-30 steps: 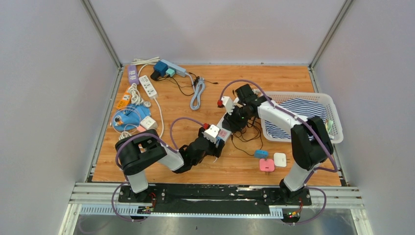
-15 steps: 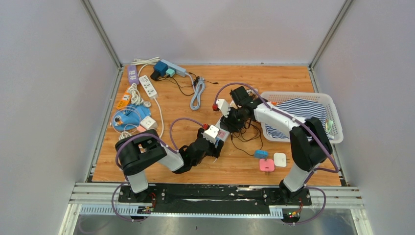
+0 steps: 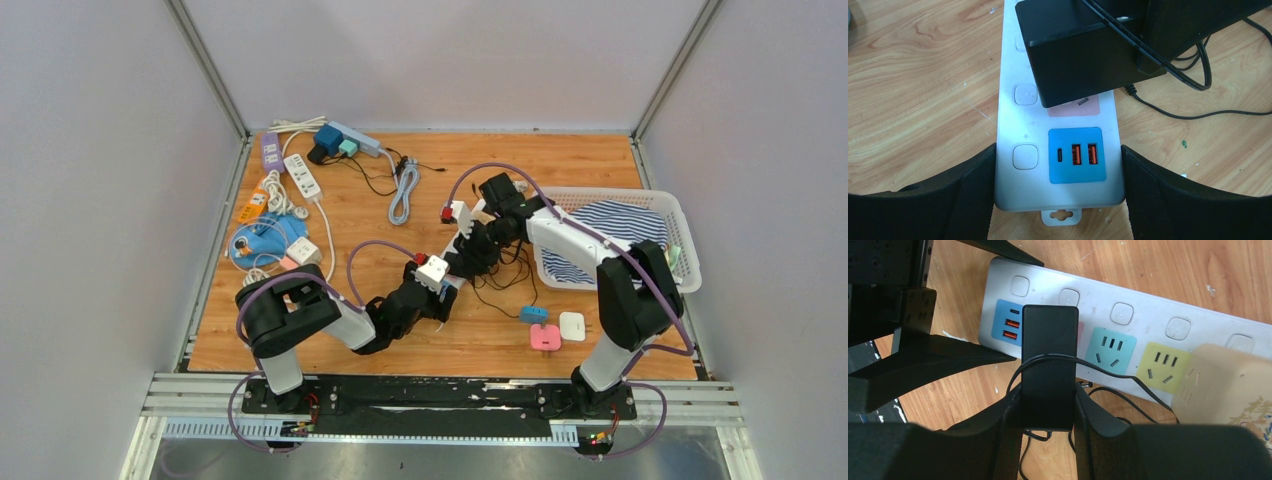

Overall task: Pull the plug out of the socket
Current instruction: Remove the plug from the socket.

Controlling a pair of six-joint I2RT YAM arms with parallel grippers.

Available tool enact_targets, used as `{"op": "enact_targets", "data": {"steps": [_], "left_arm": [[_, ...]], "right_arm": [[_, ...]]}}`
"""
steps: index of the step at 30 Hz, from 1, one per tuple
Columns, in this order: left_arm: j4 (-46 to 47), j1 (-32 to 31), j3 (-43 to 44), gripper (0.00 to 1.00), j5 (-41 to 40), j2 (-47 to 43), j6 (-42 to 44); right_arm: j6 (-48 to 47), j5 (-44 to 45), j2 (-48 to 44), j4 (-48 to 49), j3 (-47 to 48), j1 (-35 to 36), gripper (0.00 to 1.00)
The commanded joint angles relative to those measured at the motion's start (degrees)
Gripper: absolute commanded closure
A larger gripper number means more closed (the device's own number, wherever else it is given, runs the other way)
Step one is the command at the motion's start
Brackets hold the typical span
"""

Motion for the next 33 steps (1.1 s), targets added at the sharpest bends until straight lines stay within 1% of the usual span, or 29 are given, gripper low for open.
{"op": "enact_targets", "data": {"steps": [1,7,11,14,16,18,20,23,27,28,33], "left_arm": [[-1.8,0.4,0.2,1.00,-2.2,1.4,0.9],[-1.7,0.4,-0.3,0.99,-2.5,0.6,0.6],[-0.2,0.4,-2.2,0.73,-0.4,-1.7,0.7],[3.3,0.4,-4.9,0.46,2.1,-3.5,1.4],[4.7,0.4,-6.2,0.34,3.2,-4.8,1.5],[5.1,0.4,-7.2,0.25,4.3,-6.5,1.7],[5.1,0.4,-8.1,0.19,5.9,-8.4,1.9],[4.1,0.4,-9.1,0.14,8.0,-11.7,1.5],[3.1,0.4,-11.4,0.05,9.7,-17.2,-0.1],[2.4,0.5,-12.1,0.01,9.9,-18.8,-0.4],[-1.4,0.4,-15.2,0.00,10.3,-28.0,-1.1]], "right_arm": [[-1.1,-3.3,-1.4,-1.8,0.1,0.7,1.00],[-1.2,-5.0,-3.7,-1.8,0.0,0.0,1.00],[-1.2,-5.8,-4.3,-2.2,0.2,-0.8,1.00],[-1.2,-6.2,-5.6,-2.4,0.3,-1.5,1.00],[-1.2,-6.6,-6.8,-2.4,0.2,-2.3,1.00],[-1.4,-7.2,-8.3,-2.5,0.0,-3.4,1.00],[-1.5,-8.0,-10.0,-2.5,-0.2,-4.5,1.00],[-1.7,-9.3,-12.4,-2.6,-0.6,-5.7,1.00],[-1.9,-10.7,-14.7,-2.6,-1.0,-6.4,1.00],[-1.9,-11.0,-15.2,-2.6,-1.1,-6.4,1.00],[-2.0,-12.5,-17.3,-2.7,-1.3,-6.6,1.00]]}}
